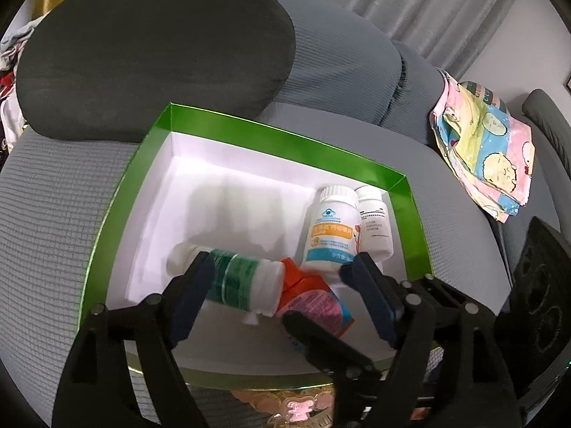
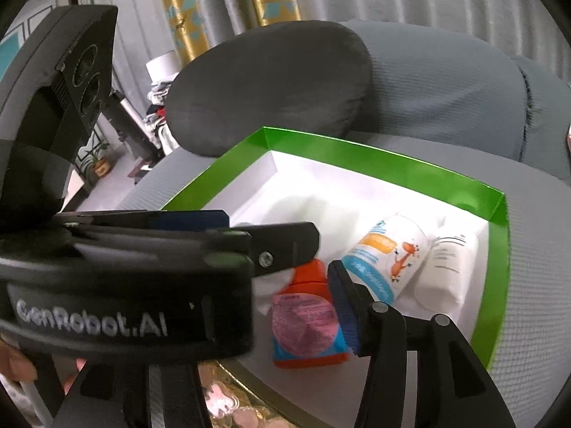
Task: Organize rigid objects
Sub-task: 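Lower the green-labelled bottle into the green box and open the left gripper, then move the left gripper to the white plug-shaped object beside the box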
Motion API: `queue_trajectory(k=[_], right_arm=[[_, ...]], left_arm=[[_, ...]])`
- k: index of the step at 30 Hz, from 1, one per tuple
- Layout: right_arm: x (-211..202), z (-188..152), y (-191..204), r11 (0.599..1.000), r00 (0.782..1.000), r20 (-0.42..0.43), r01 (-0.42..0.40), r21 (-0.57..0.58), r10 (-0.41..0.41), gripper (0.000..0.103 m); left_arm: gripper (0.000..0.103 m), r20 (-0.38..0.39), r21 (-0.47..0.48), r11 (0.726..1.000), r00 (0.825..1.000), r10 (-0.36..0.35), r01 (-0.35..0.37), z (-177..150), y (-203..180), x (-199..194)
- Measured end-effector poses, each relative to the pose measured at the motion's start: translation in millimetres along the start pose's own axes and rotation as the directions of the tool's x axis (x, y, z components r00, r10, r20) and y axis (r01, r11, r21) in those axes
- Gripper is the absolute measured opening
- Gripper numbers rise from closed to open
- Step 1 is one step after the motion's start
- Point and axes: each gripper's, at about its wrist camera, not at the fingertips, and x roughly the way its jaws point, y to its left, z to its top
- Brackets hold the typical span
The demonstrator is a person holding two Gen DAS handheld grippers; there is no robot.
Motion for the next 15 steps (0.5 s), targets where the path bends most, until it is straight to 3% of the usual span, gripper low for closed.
queue_trajectory(k=[2, 5, 9, 13, 15], right_arm=[[-6, -1, 0, 1.000, 1.000, 0.007, 0.022, -0.002, -0.022, 0.057], [-16, -5, -3, 0.999, 0.998, 0.018, 0.054, -0.002, -0.054, 0.066], [-33, -11, -7, 0.996, 0.995, 0.036, 0.093, 0.010, -0.093, 0.068], [-55, -17, -13, 0.991, 0.989, 0.070, 0.127, 0.044, -0.130, 0.078], [-67, -22, -14, 0.989, 0.987, 0.082, 0.133, 0.058, -0.138, 0.078]], left_arm=[[0.091, 0.005, -0.002, 1.000, 1.000, 0.016, -0.016, -1, 0, -2], [0.091, 0.009, -0.008, 0.999, 0.999, 0.031, -0.031, -2, 2, -6], [0.091, 0.026, -0.002, 0.998, 0.998, 0.057, -0.057, -6, 0, -15], [0.091, 0.056, 0.016, 0.996, 0.995, 0.083, -0.084, -13, -5, -29], [0.091, 0.075, 0.028, 0.995, 0.993, 0.094, -0.096, -18, -8, -37]])
